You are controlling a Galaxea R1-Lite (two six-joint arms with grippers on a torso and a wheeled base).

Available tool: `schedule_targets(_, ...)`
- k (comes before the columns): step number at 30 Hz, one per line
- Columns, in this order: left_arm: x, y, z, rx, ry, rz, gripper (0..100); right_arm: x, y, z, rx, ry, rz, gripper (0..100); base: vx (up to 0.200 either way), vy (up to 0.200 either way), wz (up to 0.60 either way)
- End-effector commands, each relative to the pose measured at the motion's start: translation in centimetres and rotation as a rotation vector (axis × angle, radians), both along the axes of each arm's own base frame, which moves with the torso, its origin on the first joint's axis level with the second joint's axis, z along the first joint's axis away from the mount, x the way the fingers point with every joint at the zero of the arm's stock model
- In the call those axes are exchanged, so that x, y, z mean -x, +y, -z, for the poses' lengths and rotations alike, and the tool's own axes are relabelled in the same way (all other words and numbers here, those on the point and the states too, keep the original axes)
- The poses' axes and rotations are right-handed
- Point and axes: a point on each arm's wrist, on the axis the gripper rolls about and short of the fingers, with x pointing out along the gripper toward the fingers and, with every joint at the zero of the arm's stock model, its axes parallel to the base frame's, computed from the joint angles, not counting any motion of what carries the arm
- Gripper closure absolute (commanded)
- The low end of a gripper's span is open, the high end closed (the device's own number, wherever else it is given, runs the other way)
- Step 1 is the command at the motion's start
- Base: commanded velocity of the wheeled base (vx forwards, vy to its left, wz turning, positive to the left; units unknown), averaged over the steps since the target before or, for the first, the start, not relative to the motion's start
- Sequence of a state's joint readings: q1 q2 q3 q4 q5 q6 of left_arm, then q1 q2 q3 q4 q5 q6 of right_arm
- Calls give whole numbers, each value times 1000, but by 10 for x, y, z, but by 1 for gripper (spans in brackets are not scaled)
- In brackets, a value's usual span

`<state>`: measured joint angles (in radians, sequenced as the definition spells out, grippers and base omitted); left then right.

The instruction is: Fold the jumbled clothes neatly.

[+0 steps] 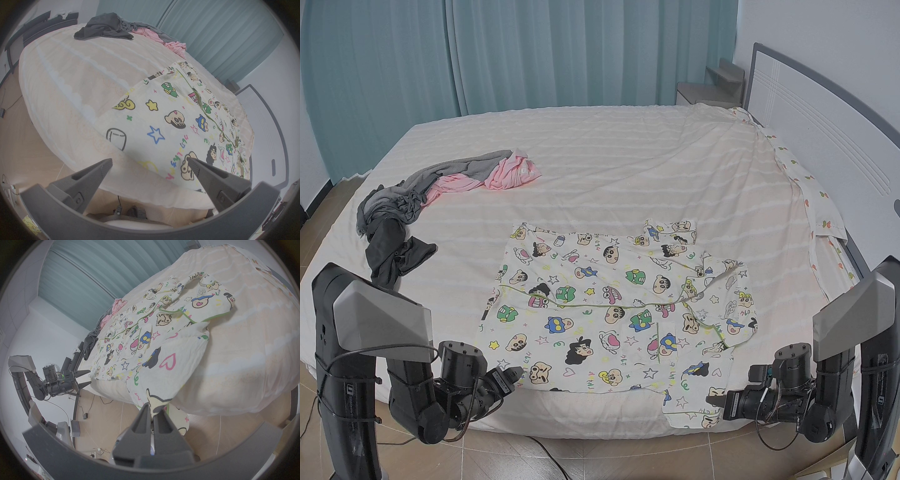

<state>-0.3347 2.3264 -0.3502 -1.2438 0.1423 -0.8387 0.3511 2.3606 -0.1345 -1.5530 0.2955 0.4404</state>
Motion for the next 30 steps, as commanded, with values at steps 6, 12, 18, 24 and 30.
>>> schedule_targets(6, -27, -7, -6, 1, -21, -12, 0, -2, 1, -3, -9, -24, -1, 100, 0, 0, 0)
schedule_targets(12, -29, -8, -12, -54, -11, 29, 0, -2, 2, -5, -11, -29, -4, 100, 0, 0, 0)
schedule_targets(18, -35, -10, -14, -79, 16, 43, 0, -2, 2, -5, -11, -29, -4, 100, 0, 0, 0)
schedule_targets(24, -40, -13, -11, -107, 69, 59, 0, -1, 1, -6, -12, -31, -4, 100, 0, 0, 0)
schedule_targets(30, -39, -13, -13, -112, 79, 59, 100, -1, 1, -6, -11, -30, -4, 100, 0, 0, 0)
